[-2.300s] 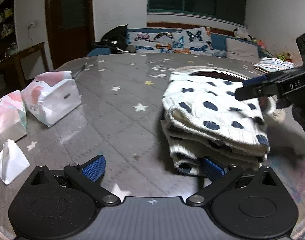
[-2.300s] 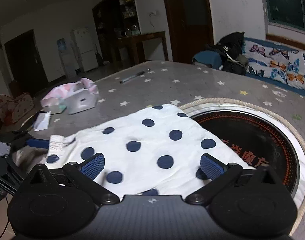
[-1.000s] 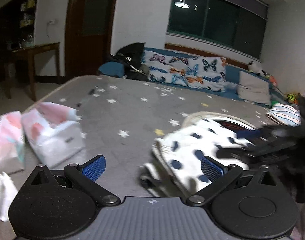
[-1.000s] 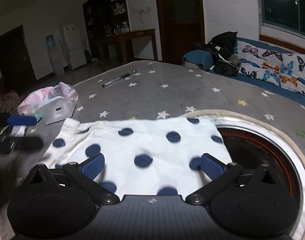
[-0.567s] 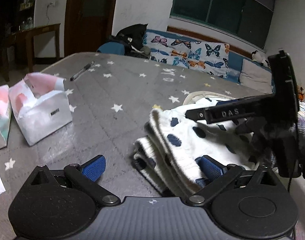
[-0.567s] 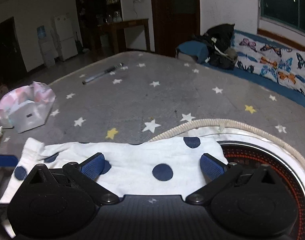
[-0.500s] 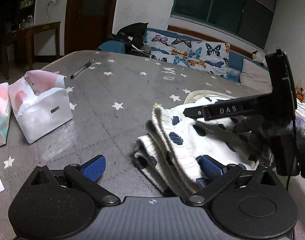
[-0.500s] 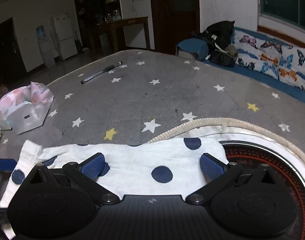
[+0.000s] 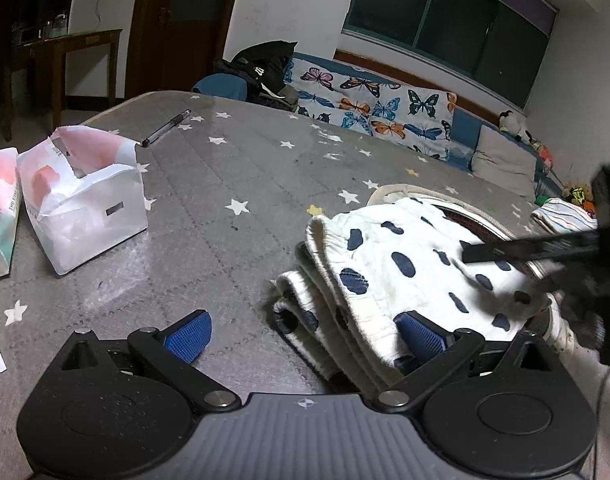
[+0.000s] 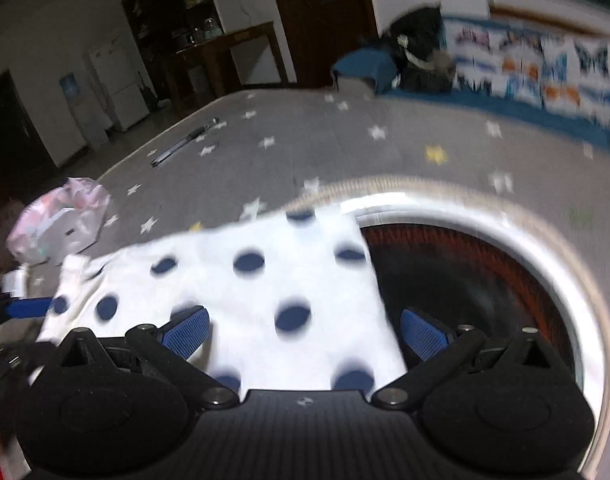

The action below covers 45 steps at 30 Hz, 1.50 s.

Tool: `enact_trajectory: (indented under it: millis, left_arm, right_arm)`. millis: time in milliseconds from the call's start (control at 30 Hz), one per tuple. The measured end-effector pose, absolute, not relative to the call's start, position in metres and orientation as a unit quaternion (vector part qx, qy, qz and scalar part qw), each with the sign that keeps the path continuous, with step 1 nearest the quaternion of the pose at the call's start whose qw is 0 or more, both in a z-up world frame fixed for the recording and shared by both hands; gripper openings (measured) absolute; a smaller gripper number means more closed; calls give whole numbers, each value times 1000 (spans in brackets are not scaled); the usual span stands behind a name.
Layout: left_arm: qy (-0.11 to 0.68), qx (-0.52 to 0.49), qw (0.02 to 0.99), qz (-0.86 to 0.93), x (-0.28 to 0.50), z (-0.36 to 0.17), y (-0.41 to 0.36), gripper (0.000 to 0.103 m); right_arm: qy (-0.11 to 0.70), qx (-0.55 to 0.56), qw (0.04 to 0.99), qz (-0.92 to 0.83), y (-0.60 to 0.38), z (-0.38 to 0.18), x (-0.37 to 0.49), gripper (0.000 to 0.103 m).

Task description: Fold clothes

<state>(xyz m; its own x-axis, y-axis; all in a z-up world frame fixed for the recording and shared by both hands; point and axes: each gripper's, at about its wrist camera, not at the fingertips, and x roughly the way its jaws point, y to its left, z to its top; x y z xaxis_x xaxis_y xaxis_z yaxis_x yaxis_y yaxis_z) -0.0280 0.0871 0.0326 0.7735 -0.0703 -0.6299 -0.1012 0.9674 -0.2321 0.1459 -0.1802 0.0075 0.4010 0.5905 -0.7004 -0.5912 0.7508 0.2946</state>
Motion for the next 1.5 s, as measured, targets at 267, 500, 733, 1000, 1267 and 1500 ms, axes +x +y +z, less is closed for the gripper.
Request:
enact_trajectory:
  millis: [267, 500, 733, 1000, 1267, 1500]
  left_arm:
    - [344, -92, 934, 14, -23, 32, 91, 103]
    - [343, -76, 936, 27, -24, 36, 103, 103]
    - [333, -77, 939, 30, -26, 41, 103, 103]
    - [335, -83, 938, 31, -29, 38, 108, 103]
    - [325, -90, 941, 35, -30, 42, 107, 103]
    - [340, -101, 934, 39, -29, 32, 109, 103]
  right_arm:
    - [437, 51, 808, 391, -207, 4, 122, 103]
    - [433, 43, 801, 411, -217, 16, 88, 103]
    - [379, -11, 857, 349, -224, 39, 73, 103]
    - [392, -121, 856, 316, -212, 15, 58, 103]
    - [341, -127, 868, 338, -186, 44, 64, 103]
    - [354, -124, 858, 350, -148, 23, 79, 103]
